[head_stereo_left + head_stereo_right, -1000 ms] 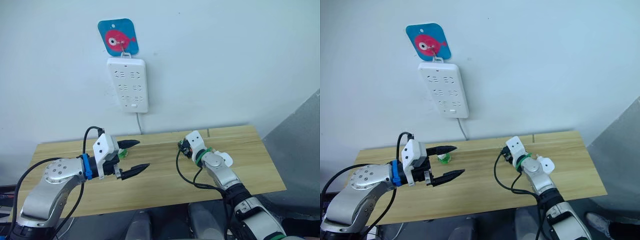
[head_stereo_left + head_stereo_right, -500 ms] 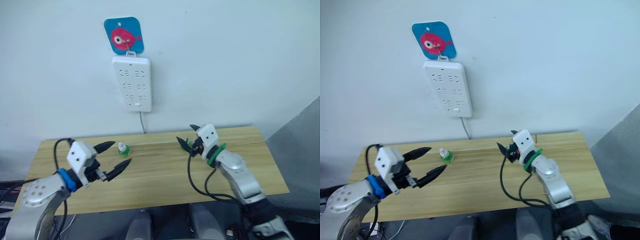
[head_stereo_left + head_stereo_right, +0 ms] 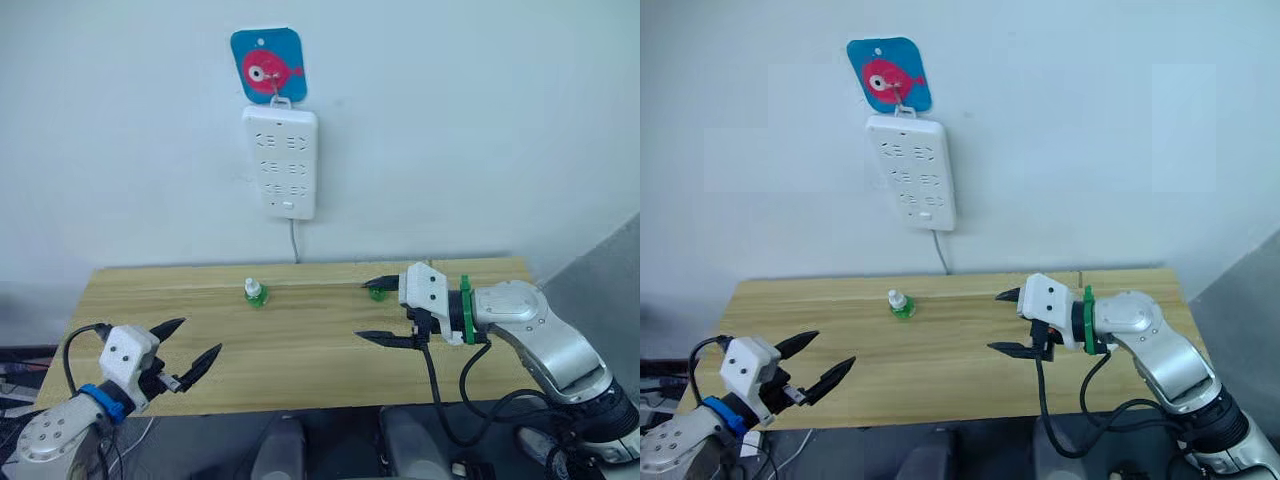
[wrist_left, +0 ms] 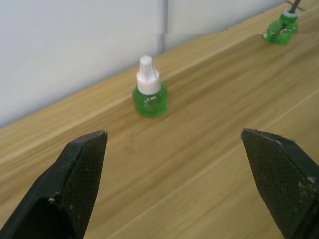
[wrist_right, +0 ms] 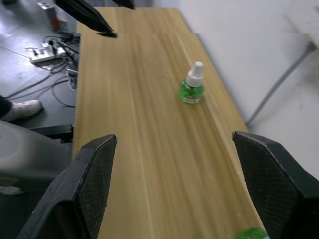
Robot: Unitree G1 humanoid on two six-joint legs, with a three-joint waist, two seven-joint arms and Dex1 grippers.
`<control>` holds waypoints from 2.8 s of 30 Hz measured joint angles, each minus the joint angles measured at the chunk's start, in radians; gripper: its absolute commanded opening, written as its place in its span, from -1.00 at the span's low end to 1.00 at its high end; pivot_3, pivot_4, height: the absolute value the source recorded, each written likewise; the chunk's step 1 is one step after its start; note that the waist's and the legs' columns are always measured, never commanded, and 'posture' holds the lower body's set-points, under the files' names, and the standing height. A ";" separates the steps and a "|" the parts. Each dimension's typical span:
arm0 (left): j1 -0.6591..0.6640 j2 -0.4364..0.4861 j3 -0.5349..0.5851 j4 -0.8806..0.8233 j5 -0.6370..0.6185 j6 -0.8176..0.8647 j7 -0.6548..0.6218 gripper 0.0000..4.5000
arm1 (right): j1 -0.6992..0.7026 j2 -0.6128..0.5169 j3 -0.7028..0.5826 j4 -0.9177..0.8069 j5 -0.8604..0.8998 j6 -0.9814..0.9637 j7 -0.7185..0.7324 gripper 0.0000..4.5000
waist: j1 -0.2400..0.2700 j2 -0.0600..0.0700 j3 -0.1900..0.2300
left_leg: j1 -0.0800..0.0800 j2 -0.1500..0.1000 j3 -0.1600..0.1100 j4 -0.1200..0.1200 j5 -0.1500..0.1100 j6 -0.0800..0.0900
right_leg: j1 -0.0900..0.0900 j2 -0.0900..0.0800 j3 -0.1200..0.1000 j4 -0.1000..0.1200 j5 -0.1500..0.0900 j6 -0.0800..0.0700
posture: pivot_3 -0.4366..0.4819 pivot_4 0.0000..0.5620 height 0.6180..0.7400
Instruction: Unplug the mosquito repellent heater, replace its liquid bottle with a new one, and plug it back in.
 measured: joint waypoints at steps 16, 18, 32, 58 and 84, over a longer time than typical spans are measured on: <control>-0.422 0.080 -0.177 0.453 0.101 -0.065 -0.120 1.00 | -0.095 0.040 -0.020 -0.244 0.129 0.448 -0.205 0.72 | -0.025 0.000 0.111 | -0.015 0.001 0.000 0.000 0.000 0.000 | -0.015 -0.001 0.000 0.003 0.003 -0.003 | -0.40 0.53 1.00; -0.477 0.077 -0.193 0.517 0.118 -0.091 -0.115 1.00 | -0.103 0.039 -0.024 -0.258 0.140 0.476 -0.217 0.72 | -0.034 -0.002 0.119 | -0.018 0.002 -0.001 0.001 0.000 0.000 | -0.017 -0.002 -0.001 0.003 0.004 -0.002 | -0.42 0.55 1.00; -0.744 0.011 -0.262 0.889 0.234 -0.328 -0.030 1.00 | -0.105 0.047 -0.041 -0.329 0.253 0.607 -0.299 0.72 | -0.072 -0.006 0.150 | -0.019 0.002 0.000 0.002 0.000 0.000 | -0.018 -0.003 -0.001 0.003 0.004 -0.002 | -0.52 0.61 1.00; -0.739 0.015 -0.258 0.960 0.213 -0.407 -0.090 -0.02 | -0.112 0.005 -0.063 -0.353 0.345 0.626 -0.340 0.73 | -0.082 -0.005 0.150 | -0.019 0.002 0.000 0.001 0.000 0.000 | -0.018 -0.004 0.000 0.002 0.004 -0.001 | -0.53 0.53 1.00; -0.740 0.133 -0.442 -0.007 -0.140 0.361 -0.436 -0.02 | -0.166 0.094 -0.201 -0.271 0.451 0.519 -0.413 0.73 | -0.101 -0.009 0.140 | -0.021 0.002 0.000 0.000 0.005 -0.010 | -0.020 -0.002 -0.001 0.002 0.006 -0.001 | -0.53 -0.14 1.00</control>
